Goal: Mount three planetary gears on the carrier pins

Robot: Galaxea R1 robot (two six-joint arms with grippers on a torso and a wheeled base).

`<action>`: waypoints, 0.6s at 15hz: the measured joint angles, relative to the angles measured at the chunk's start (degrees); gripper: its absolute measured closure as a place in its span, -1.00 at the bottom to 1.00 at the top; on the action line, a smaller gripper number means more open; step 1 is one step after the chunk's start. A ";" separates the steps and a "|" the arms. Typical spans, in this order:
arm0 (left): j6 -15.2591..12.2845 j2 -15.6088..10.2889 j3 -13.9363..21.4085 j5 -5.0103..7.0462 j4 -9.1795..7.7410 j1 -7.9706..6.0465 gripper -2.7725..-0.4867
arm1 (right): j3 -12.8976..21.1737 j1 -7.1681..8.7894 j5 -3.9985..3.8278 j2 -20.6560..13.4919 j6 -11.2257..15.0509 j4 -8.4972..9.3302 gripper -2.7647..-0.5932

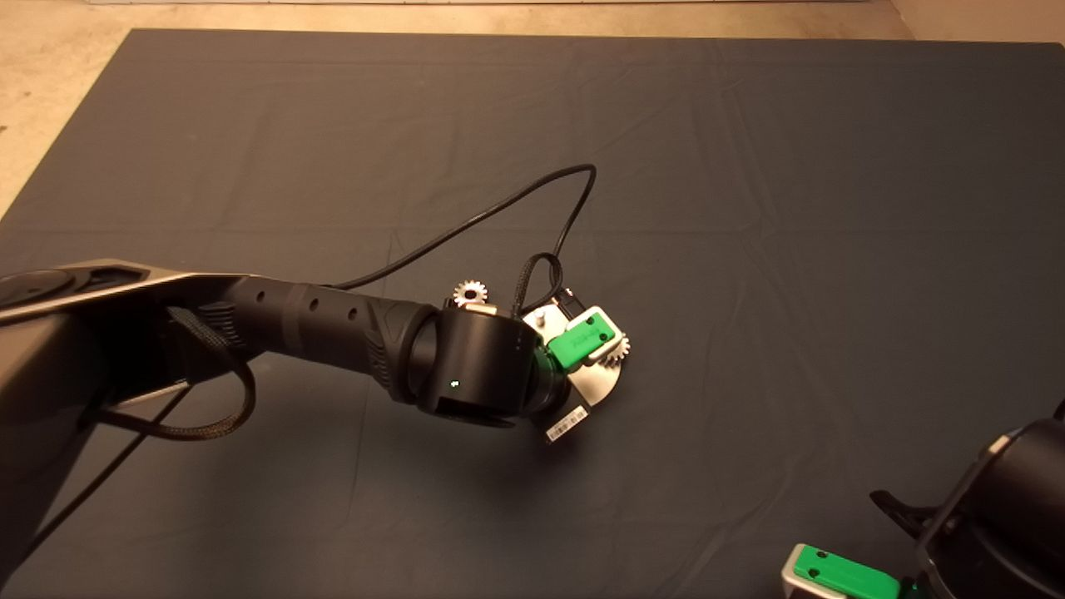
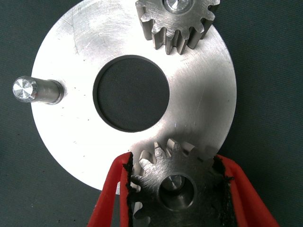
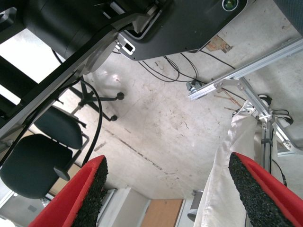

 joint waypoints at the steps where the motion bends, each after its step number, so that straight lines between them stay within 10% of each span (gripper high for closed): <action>1: -0.02 0.00 0.19 0.12 0.11 0.00 0.74 | 0.00 0.00 0.00 0.00 0.00 0.00 -0.19; 9: -0.18 0.00 1.13 0.74 0.82 0.00 0.71 | 0.00 0.26 0.00 -0.02 0.00 0.00 -0.19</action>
